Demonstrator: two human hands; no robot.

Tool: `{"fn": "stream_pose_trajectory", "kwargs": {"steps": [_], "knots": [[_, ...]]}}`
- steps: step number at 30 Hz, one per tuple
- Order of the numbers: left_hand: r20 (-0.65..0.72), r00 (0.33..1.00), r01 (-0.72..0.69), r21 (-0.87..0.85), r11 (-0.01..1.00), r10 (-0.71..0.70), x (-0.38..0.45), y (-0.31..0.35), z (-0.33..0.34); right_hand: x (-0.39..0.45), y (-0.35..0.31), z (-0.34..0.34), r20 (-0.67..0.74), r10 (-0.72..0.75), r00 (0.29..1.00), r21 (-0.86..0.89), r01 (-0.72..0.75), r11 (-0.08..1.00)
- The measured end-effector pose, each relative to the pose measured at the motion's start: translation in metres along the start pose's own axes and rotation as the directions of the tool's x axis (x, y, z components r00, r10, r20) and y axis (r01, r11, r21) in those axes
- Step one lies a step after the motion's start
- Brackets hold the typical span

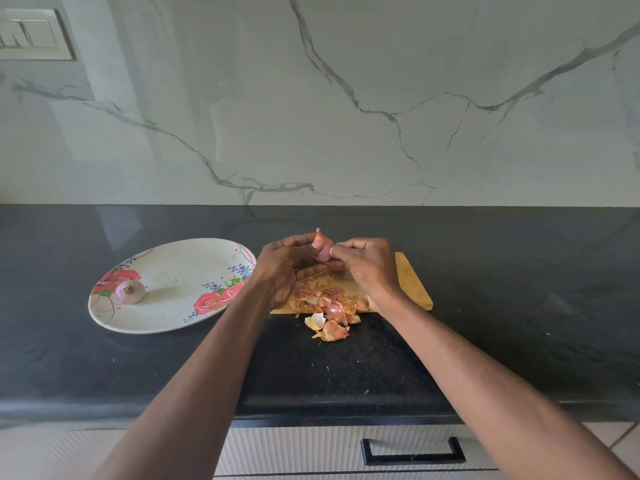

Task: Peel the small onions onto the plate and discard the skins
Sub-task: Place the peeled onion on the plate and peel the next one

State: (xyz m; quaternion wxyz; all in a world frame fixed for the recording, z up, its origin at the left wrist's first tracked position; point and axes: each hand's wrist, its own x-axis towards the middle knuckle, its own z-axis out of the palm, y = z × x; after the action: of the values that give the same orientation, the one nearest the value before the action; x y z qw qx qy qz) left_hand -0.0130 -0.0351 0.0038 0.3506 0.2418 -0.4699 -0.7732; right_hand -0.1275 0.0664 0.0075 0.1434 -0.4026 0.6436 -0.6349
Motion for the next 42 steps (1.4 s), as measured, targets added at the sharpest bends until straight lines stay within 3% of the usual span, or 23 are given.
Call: {"fn": "stream_pose_trajectory", "kwargs": {"steps": [13,18,22,29,35,42], "knots": [[-0.024,0.999,0.036,0.002,0.999,-0.036,0.002,-0.001,-0.002,0.004,0.001,0.0,0.021,0.072,0.997,-0.034,-0.072,0.997],[-0.052,0.998,0.035,0.01,0.999,-0.035,0.005,-0.003,-0.002,0.005,0.007,0.002,-0.005,0.054,0.999,0.069,-0.054,0.996],[-0.095,0.995,0.034,-0.036,0.999,-0.037,0.006,-0.002,-0.003,0.007,0.005,0.002,0.056,0.072,0.996,0.076,-0.076,0.994],[-0.127,0.992,0.017,-0.051,0.999,-0.023,0.004,-0.001,0.0,0.006,0.014,0.009,0.037,-0.18,0.983,-0.236,0.184,0.954],[-0.108,0.994,0.031,-0.011,0.999,-0.032,0.003,-0.001,0.001,0.01,0.017,0.008,0.031,-0.231,0.972,-0.342,0.227,0.912],[-0.097,0.995,0.024,-0.004,1.0,-0.024,0.005,-0.002,0.001,0.015,0.019,0.012,0.019,-0.054,0.998,-0.234,0.057,0.971]]}}
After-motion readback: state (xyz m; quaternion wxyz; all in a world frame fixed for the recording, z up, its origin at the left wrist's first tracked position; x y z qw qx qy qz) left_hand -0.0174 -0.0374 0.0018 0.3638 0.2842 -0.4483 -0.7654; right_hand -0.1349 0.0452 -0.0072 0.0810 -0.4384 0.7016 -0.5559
